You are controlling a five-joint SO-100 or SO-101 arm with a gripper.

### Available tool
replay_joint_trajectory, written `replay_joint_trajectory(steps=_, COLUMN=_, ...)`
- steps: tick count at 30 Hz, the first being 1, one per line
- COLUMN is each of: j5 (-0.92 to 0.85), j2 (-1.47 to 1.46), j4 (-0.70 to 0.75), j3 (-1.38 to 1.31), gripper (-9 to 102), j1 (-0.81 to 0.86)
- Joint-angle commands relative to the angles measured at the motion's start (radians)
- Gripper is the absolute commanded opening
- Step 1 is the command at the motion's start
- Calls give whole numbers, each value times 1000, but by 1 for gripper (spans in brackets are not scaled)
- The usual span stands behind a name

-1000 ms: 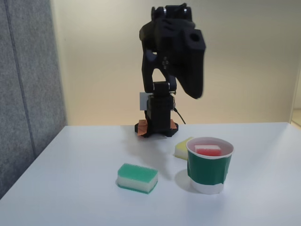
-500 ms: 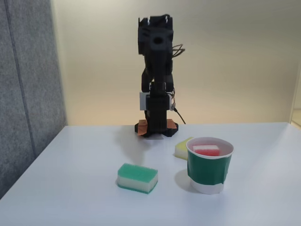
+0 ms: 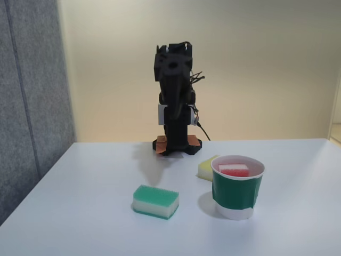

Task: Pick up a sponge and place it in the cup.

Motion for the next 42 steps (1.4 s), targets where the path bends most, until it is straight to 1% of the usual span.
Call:
replay_joint_trajectory(steps=1, j5=-9, j2=55, j4=-14, j3=29, gripper=0, j1=5)
replay_joint_trajectory(steps=6, j5=-9, j2=117, j4=-14, j3=109, gripper=0, j1=18)
replay_joint_trajectory(steps=21, j5=-15, j2=117, j4=-17, j3=344, gripper=0, j1=29)
replay_joint_trajectory(steps=23, j5=-11, j2=118, j4=44, j3=350, gripper=0, j1=35)
replay_joint_trajectory(steps=30, j5=-34, j2=117, j4=331, j3=350, gripper=0, j1=46)
replay_joint_trajectory(steps=34, j5=-58, j2=118, j4=413, j3=351, gripper=0, j1=46)
replay_joint_trajectory(steps=38, j5=-54, j2=118, j4=512, j3=351, gripper=0, j1=12)
replay_joint_trajectory(steps=42, j5=-40, j2=120, j4=515, j3=351, gripper=0, j1=-17)
